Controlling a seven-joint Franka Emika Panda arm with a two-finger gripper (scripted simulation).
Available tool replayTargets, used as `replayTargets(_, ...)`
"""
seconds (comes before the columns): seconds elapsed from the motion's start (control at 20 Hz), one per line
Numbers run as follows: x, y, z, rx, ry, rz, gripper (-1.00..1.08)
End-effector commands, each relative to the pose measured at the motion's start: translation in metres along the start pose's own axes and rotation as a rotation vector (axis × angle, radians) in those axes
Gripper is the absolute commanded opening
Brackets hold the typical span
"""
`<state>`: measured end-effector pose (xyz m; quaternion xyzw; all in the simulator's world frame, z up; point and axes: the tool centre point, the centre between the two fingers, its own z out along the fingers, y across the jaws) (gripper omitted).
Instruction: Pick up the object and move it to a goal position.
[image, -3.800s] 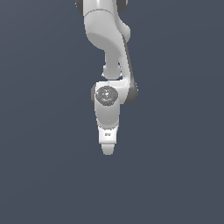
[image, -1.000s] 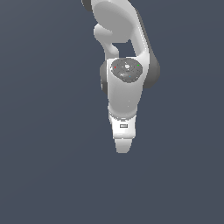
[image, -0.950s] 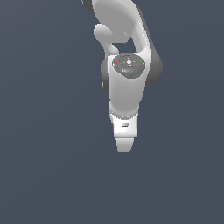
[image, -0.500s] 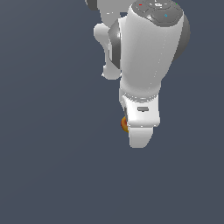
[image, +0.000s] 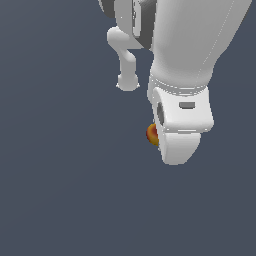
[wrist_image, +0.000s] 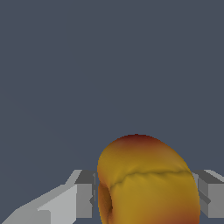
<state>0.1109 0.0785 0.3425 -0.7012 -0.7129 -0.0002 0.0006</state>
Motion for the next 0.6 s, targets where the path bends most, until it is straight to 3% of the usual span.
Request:
replayTargets(0.0,0.002,0.002,-0.009,0.0,0.0,0.001,-1.0)
replayTargets(0.55,0.006,0.006,-0.021,0.0,-0.001,0.001,-1.0)
